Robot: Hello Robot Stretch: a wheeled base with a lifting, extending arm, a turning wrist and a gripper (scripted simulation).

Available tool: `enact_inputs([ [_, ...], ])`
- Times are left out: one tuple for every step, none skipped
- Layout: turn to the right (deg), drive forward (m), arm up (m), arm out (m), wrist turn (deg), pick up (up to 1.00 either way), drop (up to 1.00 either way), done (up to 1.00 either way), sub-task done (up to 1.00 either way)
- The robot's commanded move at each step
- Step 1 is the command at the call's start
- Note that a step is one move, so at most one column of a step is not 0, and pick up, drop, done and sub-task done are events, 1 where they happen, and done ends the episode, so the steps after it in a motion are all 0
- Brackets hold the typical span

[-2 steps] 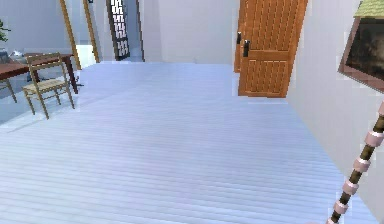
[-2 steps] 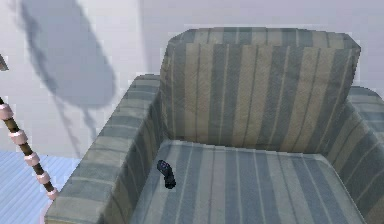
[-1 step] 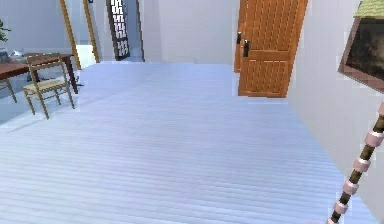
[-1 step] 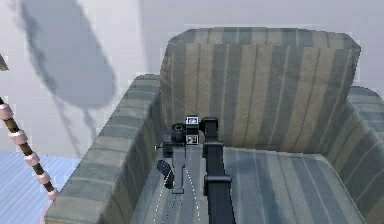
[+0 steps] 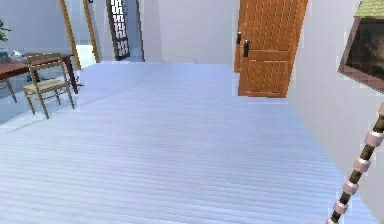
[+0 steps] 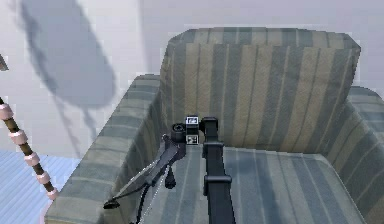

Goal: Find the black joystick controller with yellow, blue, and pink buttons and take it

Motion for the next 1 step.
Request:
enact_inputs([
  [0.0, 0.0, 0.0, 0.0, 45.0, 0.0, 0.0, 0.0, 0.0],
])
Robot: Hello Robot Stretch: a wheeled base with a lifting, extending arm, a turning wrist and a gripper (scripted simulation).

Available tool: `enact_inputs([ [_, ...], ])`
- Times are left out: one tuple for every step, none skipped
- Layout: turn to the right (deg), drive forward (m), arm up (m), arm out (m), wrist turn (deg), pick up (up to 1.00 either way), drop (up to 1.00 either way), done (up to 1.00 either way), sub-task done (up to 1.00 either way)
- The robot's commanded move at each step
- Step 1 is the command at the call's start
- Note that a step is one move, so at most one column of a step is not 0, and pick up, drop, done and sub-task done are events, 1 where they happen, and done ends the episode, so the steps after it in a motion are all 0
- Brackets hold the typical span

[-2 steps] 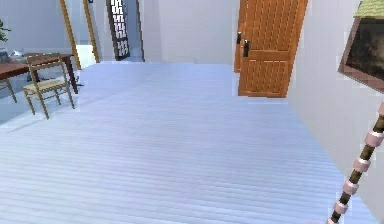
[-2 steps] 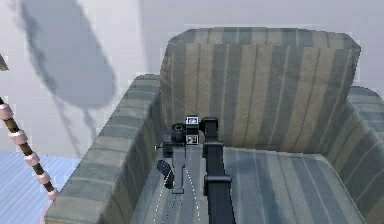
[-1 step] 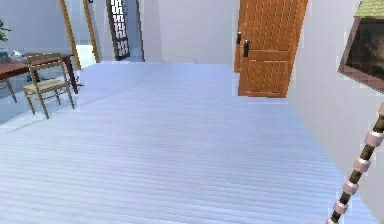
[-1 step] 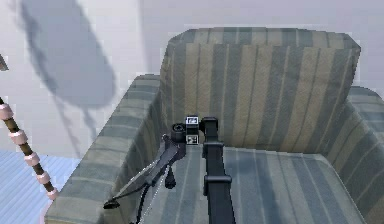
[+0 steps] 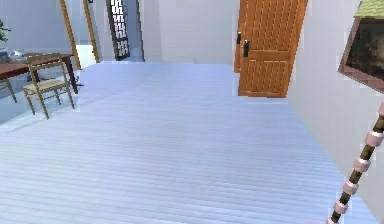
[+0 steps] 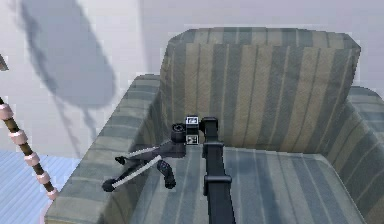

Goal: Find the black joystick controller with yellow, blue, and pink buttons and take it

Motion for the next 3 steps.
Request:
enact_inputs([
  [0.0, 0.0, 0.0, 0.0, 45.0, 0.0, 0.0, 0.0, 0.0],
  [0.0, 0.0, 0.0, 0.0, 24.0, 0.0, 0.0, 0.0, 0.0],
  [0.0, 0.0, -0.3, 0.0, 0.0, 0.0, 0.0, 0.0, 0.0],
])
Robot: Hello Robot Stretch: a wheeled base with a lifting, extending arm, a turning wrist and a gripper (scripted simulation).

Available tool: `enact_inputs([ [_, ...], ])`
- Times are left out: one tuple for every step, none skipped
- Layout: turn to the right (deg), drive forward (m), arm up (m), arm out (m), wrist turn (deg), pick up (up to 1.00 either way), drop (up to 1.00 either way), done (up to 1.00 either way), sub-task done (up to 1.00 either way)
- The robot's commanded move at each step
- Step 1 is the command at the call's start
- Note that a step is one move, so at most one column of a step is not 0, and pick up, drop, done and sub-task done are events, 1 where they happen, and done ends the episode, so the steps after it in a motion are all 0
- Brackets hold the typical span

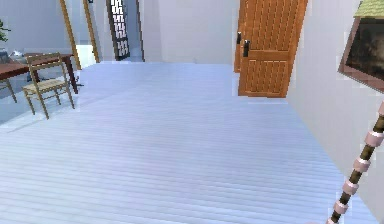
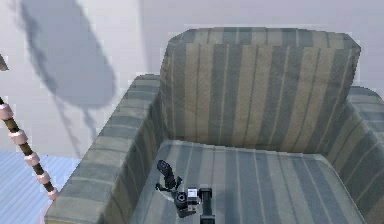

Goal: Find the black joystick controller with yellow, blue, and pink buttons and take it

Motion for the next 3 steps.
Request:
enact_inputs([
  [0.0, 0.0, 0.0, 0.0, 0.0, 1.0, 0.0, 0.0, 0.0],
  [0.0, 0.0, 0.1, 0.0, 0.0, 0.0, 0.0, 0.0, 0.0],
  [0.0, 0.0, 0.0, 0.0, 0.0, 0.0, 0.0, 1.0, 0.0],
])
